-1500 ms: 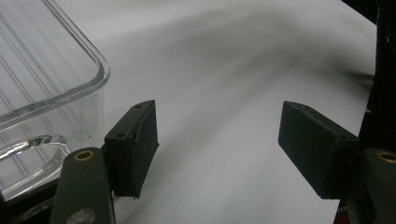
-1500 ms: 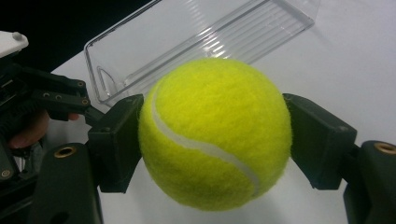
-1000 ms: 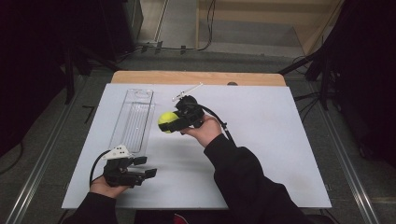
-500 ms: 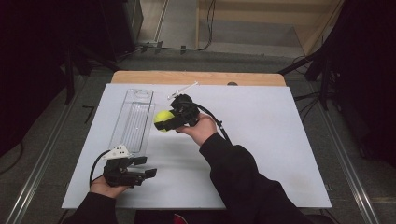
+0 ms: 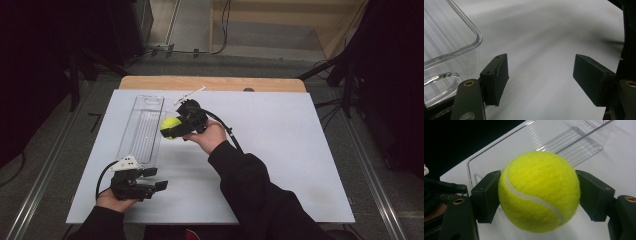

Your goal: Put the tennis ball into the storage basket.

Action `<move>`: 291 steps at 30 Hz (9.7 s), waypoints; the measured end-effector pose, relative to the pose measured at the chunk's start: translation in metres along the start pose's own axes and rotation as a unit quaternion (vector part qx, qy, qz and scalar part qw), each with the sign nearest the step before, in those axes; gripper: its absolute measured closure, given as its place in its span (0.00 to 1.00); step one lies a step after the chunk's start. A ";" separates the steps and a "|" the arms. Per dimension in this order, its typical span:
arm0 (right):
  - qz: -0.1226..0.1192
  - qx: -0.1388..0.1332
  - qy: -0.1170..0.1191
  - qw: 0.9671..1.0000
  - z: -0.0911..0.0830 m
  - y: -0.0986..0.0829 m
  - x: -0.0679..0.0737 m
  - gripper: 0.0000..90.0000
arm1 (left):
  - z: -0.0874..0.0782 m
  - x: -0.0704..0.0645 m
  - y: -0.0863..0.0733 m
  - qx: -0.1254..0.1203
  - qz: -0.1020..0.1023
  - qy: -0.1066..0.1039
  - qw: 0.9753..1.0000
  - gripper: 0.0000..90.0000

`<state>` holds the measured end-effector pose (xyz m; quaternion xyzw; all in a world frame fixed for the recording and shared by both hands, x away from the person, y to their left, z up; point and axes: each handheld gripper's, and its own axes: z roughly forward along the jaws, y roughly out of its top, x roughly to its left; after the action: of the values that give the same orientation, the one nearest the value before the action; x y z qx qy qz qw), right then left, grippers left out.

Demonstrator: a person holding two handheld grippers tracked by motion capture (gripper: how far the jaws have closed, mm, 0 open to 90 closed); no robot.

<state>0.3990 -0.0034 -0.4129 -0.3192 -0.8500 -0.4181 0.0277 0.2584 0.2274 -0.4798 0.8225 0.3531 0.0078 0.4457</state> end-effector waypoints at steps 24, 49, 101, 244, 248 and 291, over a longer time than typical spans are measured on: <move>-0.006 -0.003 0.000 1.000 0.014 0.022 0.007 0.26 | -0.001 0.001 0.000 0.000 -0.001 -0.003 1.000 0.32; -0.019 0.005 -0.004 1.000 0.039 0.053 0.015 0.26 | -0.001 0.001 0.000 -0.002 -0.003 -0.001 1.000 0.33; -0.016 0.026 -0.001 1.000 0.088 0.056 0.023 0.26 | -0.002 0.001 0.000 -0.001 -0.001 -0.001 1.000 0.33; 0.019 0.000 -0.048 0.999 -0.064 -0.087 -0.036 0.22 | 0.001 0.002 0.000 0.004 -0.006 0.004 1.000 0.32; 0.019 0.004 -0.052 0.998 -0.068 -0.093 -0.039 0.22 | 0.002 0.003 -0.001 0.004 -0.007 0.004 1.000 0.32; 0.065 -0.038 -0.103 0.992 -0.142 -0.173 -0.053 0.22 | 0.002 0.003 0.000 0.002 -0.008 0.003 1.000 0.32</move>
<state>0.3118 -0.2114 -0.4578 -0.4159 -0.8092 -0.4125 -0.0456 0.2613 0.2274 -0.4818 0.8204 0.3612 0.0061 0.4432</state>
